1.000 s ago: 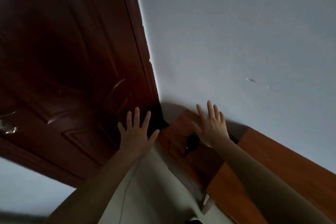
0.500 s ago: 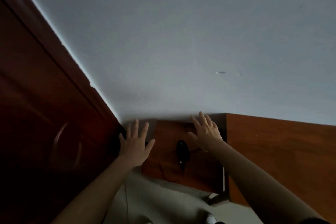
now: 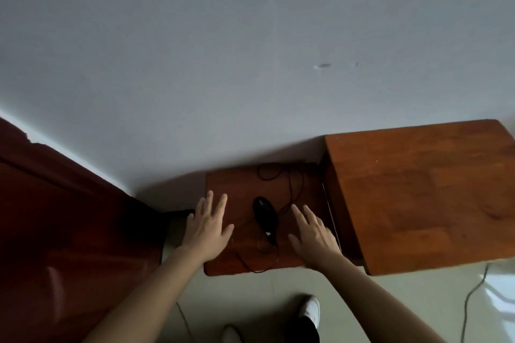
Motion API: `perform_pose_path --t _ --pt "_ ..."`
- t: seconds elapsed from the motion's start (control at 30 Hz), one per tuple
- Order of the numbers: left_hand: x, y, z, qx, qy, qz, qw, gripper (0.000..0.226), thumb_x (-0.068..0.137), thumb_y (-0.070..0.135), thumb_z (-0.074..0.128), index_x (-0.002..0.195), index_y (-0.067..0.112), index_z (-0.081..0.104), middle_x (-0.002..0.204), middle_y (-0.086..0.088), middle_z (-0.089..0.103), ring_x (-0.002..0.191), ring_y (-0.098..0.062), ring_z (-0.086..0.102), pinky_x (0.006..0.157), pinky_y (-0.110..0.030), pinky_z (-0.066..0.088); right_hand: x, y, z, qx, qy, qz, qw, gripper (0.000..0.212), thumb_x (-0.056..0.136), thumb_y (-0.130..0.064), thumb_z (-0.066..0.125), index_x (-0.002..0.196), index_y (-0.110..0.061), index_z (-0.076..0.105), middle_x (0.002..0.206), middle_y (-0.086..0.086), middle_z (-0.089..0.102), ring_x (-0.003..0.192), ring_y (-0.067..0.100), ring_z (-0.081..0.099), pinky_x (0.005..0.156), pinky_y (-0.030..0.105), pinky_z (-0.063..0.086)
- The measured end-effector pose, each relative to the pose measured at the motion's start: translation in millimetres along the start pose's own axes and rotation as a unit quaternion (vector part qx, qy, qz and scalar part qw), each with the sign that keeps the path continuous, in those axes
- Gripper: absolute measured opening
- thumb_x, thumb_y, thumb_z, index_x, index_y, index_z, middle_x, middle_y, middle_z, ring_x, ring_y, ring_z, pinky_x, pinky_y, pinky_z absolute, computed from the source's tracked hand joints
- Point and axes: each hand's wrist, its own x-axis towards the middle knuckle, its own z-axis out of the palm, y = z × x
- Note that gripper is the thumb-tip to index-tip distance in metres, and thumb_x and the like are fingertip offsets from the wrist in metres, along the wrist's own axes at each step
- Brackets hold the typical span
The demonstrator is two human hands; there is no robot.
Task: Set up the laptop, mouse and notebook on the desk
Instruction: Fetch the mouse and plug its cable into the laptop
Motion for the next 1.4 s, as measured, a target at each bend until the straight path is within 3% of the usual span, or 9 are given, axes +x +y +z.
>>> perform_pose_path --t 0.17,0.4,0.57,0.67,0.8,0.93,1.13,1.27,1.4 --pt "27 -11 79 -0.017 -0.029 0.006 0.999 0.084 0.098 0.052 0.048 0.159 0.028 -0.003 0.167 -0.008 -0.005 0.153 -0.03 0.004 0.118 -0.05 0.027 27 17 91 0.106 -0.004 0.046 0.993 0.062 0.1 -0.039 0.051 0.156 -0.031 0.024 0.155 0.002 0.036 0.132 0.022 0.049 0.094 0.038 0.053" --pt "62 8 128 -0.031 0.061 0.067 0.995 0.072 0.098 0.017 0.055 0.158 0.013 0.016 0.165 -0.017 0.01 0.15 -0.035 0.019 0.115 -0.049 0.036 46 31 160 0.188 -0.022 0.115 0.975 0.032 0.091 -0.049 0.063 0.117 -0.03 0.061 0.103 -0.008 0.055 0.097 0.018 0.061 0.073 0.029 0.044" --pt "105 38 130 0.063 0.02 0.164 0.984 0.104 0.079 0.0 0.07 0.159 0.017 0.006 0.166 -0.012 -0.01 0.152 -0.035 0.007 0.116 -0.051 0.032 37 44 168 0.226 -0.001 0.138 0.964 0.014 0.092 -0.035 0.063 0.104 -0.028 0.066 0.092 -0.013 0.057 0.09 0.014 0.061 0.069 0.027 0.044" --pt "114 56 137 0.123 -0.026 0.199 0.972 0.106 0.078 0.005 0.074 0.159 0.021 0.007 0.167 -0.007 -0.004 0.153 -0.032 0.002 0.114 -0.053 0.033 33 53 168 0.238 0.0 0.157 0.958 0.013 0.094 -0.034 0.062 0.103 -0.025 0.063 0.09 -0.01 0.058 0.089 0.017 0.062 0.069 0.029 0.044" --pt "97 65 146 0.125 0.011 0.13 0.983 0.085 0.082 0.008 0.071 0.154 0.022 0.029 0.156 -0.011 0.029 0.138 -0.036 0.03 0.1 -0.045 0.046 26 68 164 0.282 0.011 0.206 0.937 0.01 0.097 -0.031 0.057 0.103 -0.025 0.055 0.091 -0.003 0.06 0.09 0.026 0.062 0.074 0.037 0.049" --pt "71 57 151 0.079 0.003 0.044 0.996 0.071 0.075 0.038 0.08 0.135 0.019 0.048 0.126 -0.011 0.047 0.114 -0.032 0.047 0.085 -0.043 0.049 17 78 160 0.344 0.022 0.256 0.903 0.014 0.099 -0.026 0.056 0.109 -0.016 0.055 0.101 0.009 0.07 0.094 0.03 0.064 0.076 0.034 0.046" --pt "34 30 137 -0.052 -0.058 -0.092 0.993 0.081 0.062 0.046 0.087 0.118 0.009 0.042 0.118 -0.012 0.052 0.11 -0.037 0.055 0.084 -0.045 0.05 -6 66 152 0.43 0.068 0.308 0.846 0.02 0.1 -0.034 0.055 0.111 -0.018 0.054 0.089 0.001 0.072 0.059 0.007 0.066 0.047 0.014 0.041" --pt "-2 10 101 -0.079 0.006 -0.069 0.994 0.078 0.062 0.044 0.086 0.119 0.012 0.042 0.115 -0.012 0.052 0.104 -0.034 0.057 0.077 -0.043 0.05 -26 38 124 0.484 0.108 0.314 0.809 0.022 0.099 -0.032 0.056 0.115 -0.017 0.054 0.087 0.004 0.069 0.064 0.017 0.067 0.054 0.026 0.047" --pt "-27 0 45 -0.073 0.08 -0.04 0.993 0.074 0.063 0.038 0.087 0.121 0.014 0.048 0.115 -0.012 0.046 0.095 -0.037 0.061 0.069 -0.04 0.05 -51 11 81 0.483 0.15 0.276 0.818 0.021 0.098 -0.037 0.056 0.107 -0.019 0.061 0.084 0.004 0.066 0.08 0.027 0.066 0.072 0.044 0.056"
